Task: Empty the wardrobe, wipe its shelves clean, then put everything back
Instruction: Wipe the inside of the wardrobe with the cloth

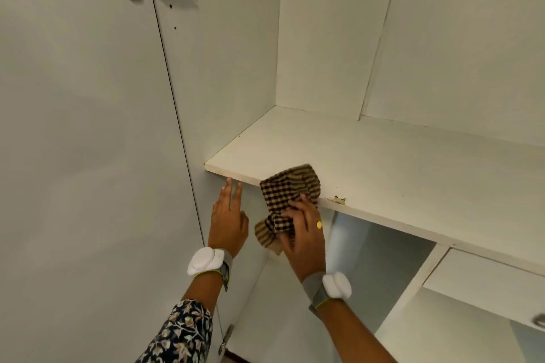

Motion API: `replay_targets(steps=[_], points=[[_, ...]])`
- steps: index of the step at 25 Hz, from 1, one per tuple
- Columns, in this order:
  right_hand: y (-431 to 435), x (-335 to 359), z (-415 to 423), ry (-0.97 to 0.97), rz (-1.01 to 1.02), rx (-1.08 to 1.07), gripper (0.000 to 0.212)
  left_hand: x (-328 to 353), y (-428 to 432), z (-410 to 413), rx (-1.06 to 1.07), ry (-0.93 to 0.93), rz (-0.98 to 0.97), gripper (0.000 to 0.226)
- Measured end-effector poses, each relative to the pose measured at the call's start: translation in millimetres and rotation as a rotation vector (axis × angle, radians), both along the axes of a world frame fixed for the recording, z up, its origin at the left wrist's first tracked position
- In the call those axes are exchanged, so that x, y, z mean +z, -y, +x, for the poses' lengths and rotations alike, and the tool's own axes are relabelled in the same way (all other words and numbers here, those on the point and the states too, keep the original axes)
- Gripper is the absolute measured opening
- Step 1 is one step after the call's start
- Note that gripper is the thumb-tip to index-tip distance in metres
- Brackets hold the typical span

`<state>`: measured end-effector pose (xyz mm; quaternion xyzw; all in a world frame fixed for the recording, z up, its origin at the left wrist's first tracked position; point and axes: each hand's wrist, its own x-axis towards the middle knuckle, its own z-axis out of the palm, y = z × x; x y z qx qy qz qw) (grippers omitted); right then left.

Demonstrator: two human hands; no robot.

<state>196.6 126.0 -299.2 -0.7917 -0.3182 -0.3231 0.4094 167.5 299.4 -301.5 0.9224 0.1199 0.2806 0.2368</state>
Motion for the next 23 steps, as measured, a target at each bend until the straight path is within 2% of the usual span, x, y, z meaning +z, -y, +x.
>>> replay_targets(steps=[2, 6, 9, 12, 14, 17, 18, 21, 23], points=[[-6.5, -26.3, -2.1, -0.088, 0.017, 0.057, 0.029, -15.8, -5.9, -1.3, 0.056, -0.045, -0.013, 0.063], [-25.2, -58.5, 9.6, -0.408, 0.106, 0.136, 0.027, -52.0, -13.2, -1.1, 0.158, -0.101, -0.03, 0.063], [-46.4, -70.3, 33.4, -0.533, 0.206, 0.179, 0.027, -74.4, -16.6, 5.7, 0.239, -0.129, 0.001, 0.066], [-73.3, -83.5, 62.9, -0.672, 0.246, 0.211, 0.036, -94.1, -17.7, 11.1, 0.36, -0.141, 0.036, 0.071], [-93.8, -89.8, 81.3, -0.767, 0.259, 0.255, 0.049, -109.0, -19.3, 11.2, 0.426, -0.157, 0.116, 0.075], [-125.5, -104.9, 104.5, -0.758, 0.288, 0.345, 0.066, -136.1, -24.4, 13.7, 0.508, -0.161, 0.272, 0.074], [-134.8, -110.5, 109.1, -0.745, 0.313, 0.373, 0.063, -142.5, -24.1, 17.2, 0.544, -0.149, 0.324, 0.074], [-159.4, -129.3, 130.7, -0.651, 0.403, 0.461, 0.035, -165.9, -28.4, 33.5, 0.65, -0.019, 0.428, 0.071], [-181.3, -151.5, 146.1, -0.494, 0.421, 0.522, 0.034, -191.2, -40.4, 47.1, 0.702, 0.046, 0.495, 0.067]])
